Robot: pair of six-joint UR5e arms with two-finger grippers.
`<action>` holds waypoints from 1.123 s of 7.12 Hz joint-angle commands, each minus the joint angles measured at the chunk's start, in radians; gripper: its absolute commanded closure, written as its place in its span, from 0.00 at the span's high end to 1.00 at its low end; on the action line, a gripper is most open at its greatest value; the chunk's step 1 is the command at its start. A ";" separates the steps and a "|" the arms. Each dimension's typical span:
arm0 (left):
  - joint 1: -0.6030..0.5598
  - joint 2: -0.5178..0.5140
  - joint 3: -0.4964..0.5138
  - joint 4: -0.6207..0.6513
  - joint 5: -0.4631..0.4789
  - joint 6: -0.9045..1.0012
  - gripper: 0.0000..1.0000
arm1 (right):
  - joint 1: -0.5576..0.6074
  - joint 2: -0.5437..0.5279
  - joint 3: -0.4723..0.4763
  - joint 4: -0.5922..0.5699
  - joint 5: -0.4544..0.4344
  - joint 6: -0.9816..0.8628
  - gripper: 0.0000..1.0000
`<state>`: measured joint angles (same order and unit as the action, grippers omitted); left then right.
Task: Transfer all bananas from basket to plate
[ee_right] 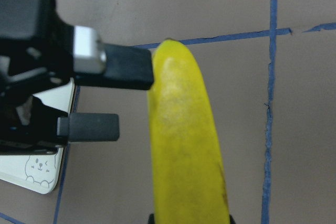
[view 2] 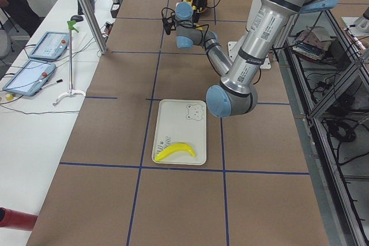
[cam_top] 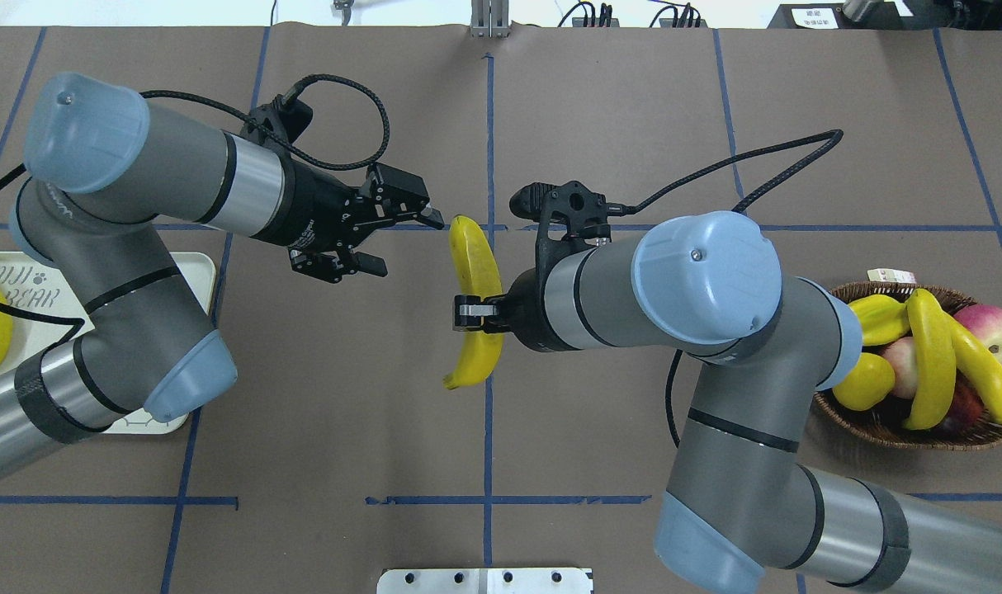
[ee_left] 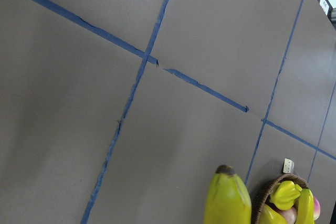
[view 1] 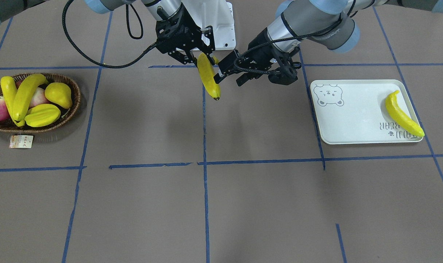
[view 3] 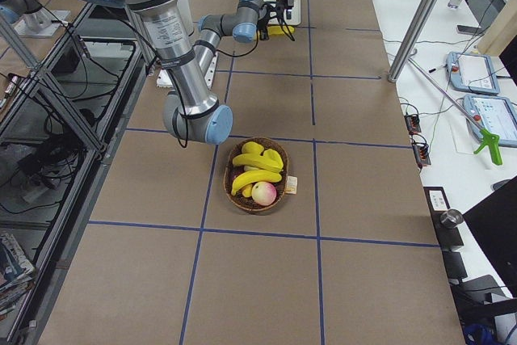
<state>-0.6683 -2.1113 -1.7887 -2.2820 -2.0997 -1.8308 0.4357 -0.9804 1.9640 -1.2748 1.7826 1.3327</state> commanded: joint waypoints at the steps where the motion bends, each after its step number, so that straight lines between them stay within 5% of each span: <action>1: 0.022 -0.018 0.002 0.002 0.035 -0.040 0.83 | -0.014 0.002 0.001 0.000 -0.005 0.002 0.05; 5: 0.049 -0.024 0.005 0.004 0.073 -0.068 0.46 | -0.026 0.002 0.001 0.000 -0.020 0.008 0.05; 7: 0.050 -0.024 0.005 0.002 0.073 -0.068 0.36 | -0.026 0.002 0.001 0.000 -0.020 0.008 0.06; 8: 0.050 -0.024 0.005 0.002 0.072 -0.070 0.16 | -0.026 0.002 0.001 0.000 -0.020 0.008 0.11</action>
<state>-0.6186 -2.1353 -1.7840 -2.2793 -2.0267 -1.8994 0.4096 -0.9788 1.9651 -1.2747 1.7627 1.3407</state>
